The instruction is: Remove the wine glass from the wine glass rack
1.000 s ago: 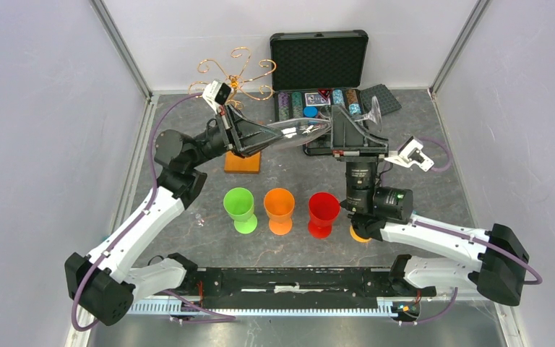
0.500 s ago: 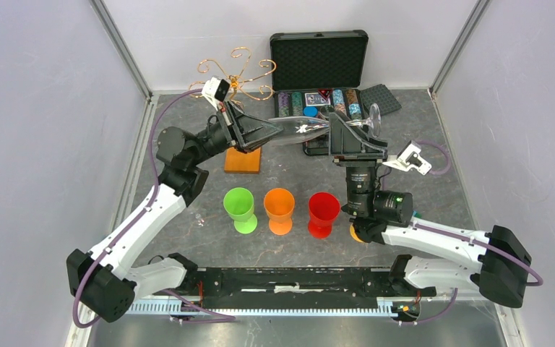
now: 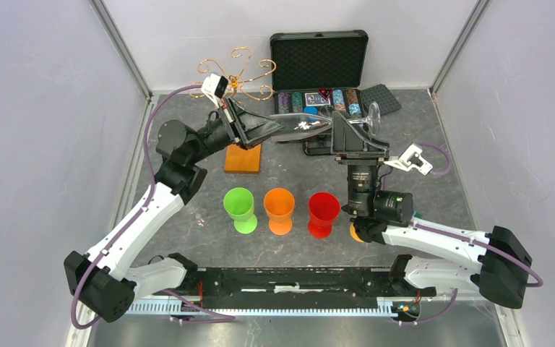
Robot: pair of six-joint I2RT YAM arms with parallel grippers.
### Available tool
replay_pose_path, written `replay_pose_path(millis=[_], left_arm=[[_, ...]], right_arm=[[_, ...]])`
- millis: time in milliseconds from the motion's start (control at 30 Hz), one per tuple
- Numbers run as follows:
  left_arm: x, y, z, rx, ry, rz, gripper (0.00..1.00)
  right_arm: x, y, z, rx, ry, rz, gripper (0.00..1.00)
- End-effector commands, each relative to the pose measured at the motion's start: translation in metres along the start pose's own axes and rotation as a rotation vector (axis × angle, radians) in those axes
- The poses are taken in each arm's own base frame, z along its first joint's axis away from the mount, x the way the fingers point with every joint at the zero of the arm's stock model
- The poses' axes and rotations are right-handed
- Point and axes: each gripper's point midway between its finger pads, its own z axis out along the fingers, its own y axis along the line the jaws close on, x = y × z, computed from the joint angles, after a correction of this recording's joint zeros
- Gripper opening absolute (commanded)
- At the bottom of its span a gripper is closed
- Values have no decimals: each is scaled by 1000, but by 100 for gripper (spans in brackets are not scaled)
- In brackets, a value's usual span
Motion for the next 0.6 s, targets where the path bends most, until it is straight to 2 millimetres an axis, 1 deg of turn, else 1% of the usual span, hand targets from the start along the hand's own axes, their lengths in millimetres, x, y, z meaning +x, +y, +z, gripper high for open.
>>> replay_pose_path(millis=[0, 100, 200, 333, 400, 467, 567], left_arm=[[2, -19, -2, 21, 11, 99, 2], [5, -14, -4, -2, 25, 97, 2], [7, -8, -6, -33, 32, 110, 2], [10, -6, -6, -37, 50, 113, 3], [11, -4, -6, -39, 58, 109, 8], [11, -4, -6, -38, 64, 110, 15], [12, -4, -6, -36, 70, 115, 29]], right_arm=[[-14, 6, 9, -7, -58, 34, 57], [-14, 10, 14, -27, -60, 34, 47], [-11, 13, 17, -44, -52, 36, 32], [-9, 13, 20, -48, -47, 44, 14], [-9, 13, 21, -47, -49, 50, 7], [-8, 13, 21, -45, -48, 53, 1], [-8, 12, 21, -41, -46, 57, 0]])
